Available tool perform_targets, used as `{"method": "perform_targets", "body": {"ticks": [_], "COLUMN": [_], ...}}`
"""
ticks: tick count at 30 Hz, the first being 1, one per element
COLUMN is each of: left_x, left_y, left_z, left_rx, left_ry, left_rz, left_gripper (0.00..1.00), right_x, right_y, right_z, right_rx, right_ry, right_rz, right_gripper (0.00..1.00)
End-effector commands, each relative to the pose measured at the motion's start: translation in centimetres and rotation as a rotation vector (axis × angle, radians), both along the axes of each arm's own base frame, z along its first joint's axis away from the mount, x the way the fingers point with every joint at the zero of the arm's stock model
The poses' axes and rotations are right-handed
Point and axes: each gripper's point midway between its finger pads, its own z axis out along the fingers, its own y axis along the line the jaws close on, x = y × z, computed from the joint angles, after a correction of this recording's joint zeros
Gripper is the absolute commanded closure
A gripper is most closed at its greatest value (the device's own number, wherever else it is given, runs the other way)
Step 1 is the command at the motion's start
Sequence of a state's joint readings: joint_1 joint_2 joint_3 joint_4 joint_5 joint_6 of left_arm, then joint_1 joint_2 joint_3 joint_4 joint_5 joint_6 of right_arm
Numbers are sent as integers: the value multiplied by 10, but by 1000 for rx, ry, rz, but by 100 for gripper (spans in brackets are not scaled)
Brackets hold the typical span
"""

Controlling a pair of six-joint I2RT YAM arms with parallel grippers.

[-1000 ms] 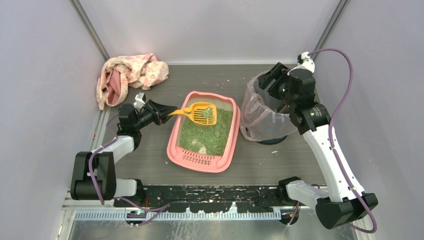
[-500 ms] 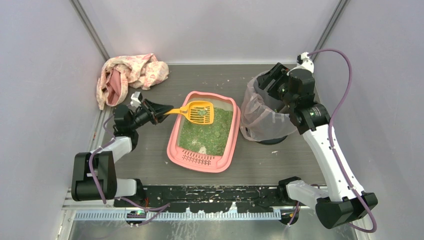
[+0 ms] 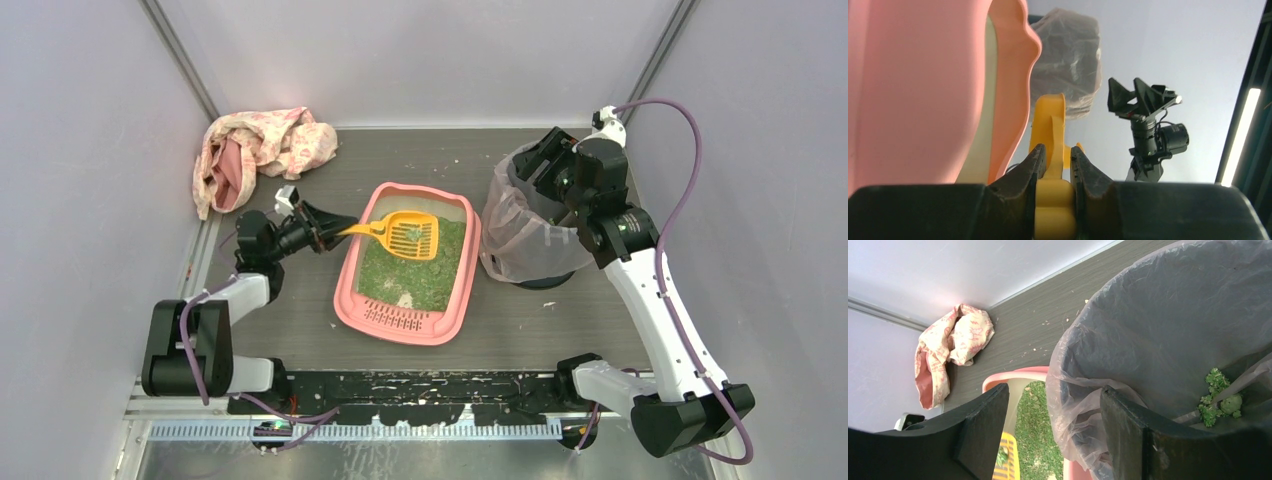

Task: Clean the litter box

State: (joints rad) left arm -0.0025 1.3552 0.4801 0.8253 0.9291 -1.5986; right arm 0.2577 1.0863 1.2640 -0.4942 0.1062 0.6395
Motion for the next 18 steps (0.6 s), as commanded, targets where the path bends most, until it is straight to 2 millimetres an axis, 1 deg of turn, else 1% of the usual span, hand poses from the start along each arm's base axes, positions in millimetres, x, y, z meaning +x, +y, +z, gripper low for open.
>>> {"method": "perform_targets", "body": {"ticks": [1, 2, 3, 4, 5, 7, 8, 10, 11, 12, 13, 15, 16, 18], "left_x": [-10, -12, -18, -18, -15, -2, -1, -3, 3, 7, 8, 4, 5, 12], "left_y": [11, 0, -16, -22, -16, 8, 7, -6, 8, 17, 13, -14, -22, -23], "left_z": [-2, 1, 6, 12, 12, 4, 2, 10, 9, 4, 3, 10, 13, 22], "left_rx": [51, 69, 78, 81, 86, 107, 99, 58, 47, 45, 45, 41, 35, 27], "left_ry": [-16, -24, -42, -58, -56, -22, -12, -39, -38, -20, -19, -39, -41, -58], "left_rz": [28, -10, -68, -94, -71, 33, 16, -39, 8, 47, 46, -24, -26, 1], "left_gripper": [100, 100, 100, 100, 100, 100, 100, 100, 100, 100, 100, 100, 100, 100], "right_x": [-1, -2, -1, -1, 0, 0, 0, 1, 1, 1, 0, 0, 0, -1], "right_y": [-3, -3, -3, -2, -2, -1, -1, 0, 0, 0, -1, -2, -2, -2], "right_z": [23, 22, 22, 20, 19, 19, 20, 20, 20, 20, 20, 18, 17, 17], "right_rx": [16, 17, 20, 17, 13, 14, 17, 22, 21, 17, 15, 13, 11, 11], "right_ry": [-73, -74, -76, -71, -64, -64, -69, -72, -69, -68, -68, -68, -65, -62], "right_rz": [-10, -11, -10, -5, -2, -2, 0, 1, 4, 3, 2, -4, -4, -1], "right_gripper": [28, 28, 28, 28, 28, 28, 28, 28, 28, 28, 28, 28, 28, 28]}}
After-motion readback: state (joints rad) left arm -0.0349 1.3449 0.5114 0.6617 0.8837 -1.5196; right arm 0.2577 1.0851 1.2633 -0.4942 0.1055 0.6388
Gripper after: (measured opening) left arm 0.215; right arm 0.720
